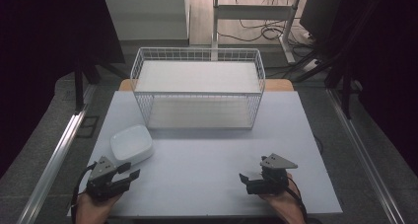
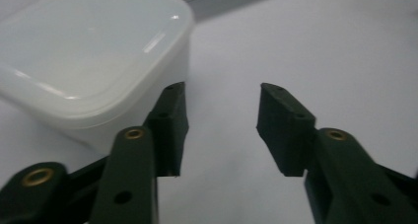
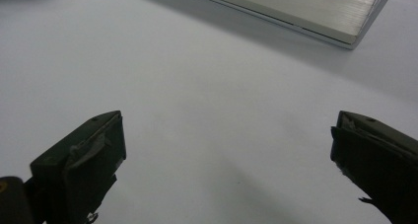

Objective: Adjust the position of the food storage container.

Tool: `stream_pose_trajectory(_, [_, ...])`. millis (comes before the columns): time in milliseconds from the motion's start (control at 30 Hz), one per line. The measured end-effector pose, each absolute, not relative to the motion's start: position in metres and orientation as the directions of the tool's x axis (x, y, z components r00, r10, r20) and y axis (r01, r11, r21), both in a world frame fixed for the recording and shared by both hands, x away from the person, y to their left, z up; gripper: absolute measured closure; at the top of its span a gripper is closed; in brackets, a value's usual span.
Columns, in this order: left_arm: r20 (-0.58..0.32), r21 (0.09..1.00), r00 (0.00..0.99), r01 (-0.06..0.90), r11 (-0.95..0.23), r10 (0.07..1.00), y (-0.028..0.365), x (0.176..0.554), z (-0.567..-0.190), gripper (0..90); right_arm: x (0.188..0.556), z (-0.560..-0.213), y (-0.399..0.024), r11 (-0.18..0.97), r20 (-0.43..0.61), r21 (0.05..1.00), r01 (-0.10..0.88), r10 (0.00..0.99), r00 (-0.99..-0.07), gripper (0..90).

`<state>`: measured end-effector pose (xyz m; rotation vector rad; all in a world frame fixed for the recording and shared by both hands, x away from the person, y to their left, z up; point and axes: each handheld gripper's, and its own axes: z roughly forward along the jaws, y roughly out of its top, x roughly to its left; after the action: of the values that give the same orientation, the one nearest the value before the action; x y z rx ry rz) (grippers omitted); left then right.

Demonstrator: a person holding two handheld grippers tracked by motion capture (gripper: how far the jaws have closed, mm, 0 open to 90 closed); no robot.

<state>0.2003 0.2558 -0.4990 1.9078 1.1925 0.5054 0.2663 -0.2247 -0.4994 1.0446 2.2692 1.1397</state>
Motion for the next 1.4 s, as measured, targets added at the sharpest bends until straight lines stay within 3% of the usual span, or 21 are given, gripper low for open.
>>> stream_pose_trajectory(267, [-0.09, 0.802, 0.381, 0.575, -0.16, 0.92, 0.287, 0.197, -0.497, 84.1, 0.269, -0.498, -0.226, 0.373, 0.002, 0.805, 0.462, 0.776, -0.631, 3.0])
stream_pose_trajectory(400, [-0.126, 0.801, 0.327, 0.59, -0.098, 0.937, 0.305, 0.203, -0.5, 89.7, 0.27, -0.498, -0.226, 0.381, -0.001, 0.801, 0.463, 0.774, -0.634, 5.5])
stream_pose_trajectory(600, [-0.177, 0.781, 0.244, 0.624, -0.015, 0.954, 0.326, 0.223, -0.511, 90.0, 0.272, -0.5, -0.224, 0.403, -0.009, 0.789, 0.464, 0.763, -0.646, 8.5])
stream_pose_trajectory(833, [-0.161, 0.76, 0.185, 0.65, 0.001, 0.969, 0.338, 0.253, -0.523, 90.0, 0.274, -0.5, -0.225, 0.4, -0.003, 0.79, 0.464, 0.76, -0.65, 9.9])
stream_pose_trajectory(1200, [-0.167, 0.747, 0.19, 0.664, -0.001, 0.967, 0.336, 0.292, -0.531, 90.0, 0.275, -0.5, -0.221, 0.413, -0.019, 0.793, 0.447, 0.751, -0.66, 13.0])
stream_pose_trajectory(1400, [-0.197, 0.744, 0.222, 0.669, -0.001, 0.955, 0.328, 0.303, -0.532, 90.0, 0.279, -0.496, -0.219, 0.413, -0.022, 0.797, 0.441, 0.748, -0.663, 19.8])
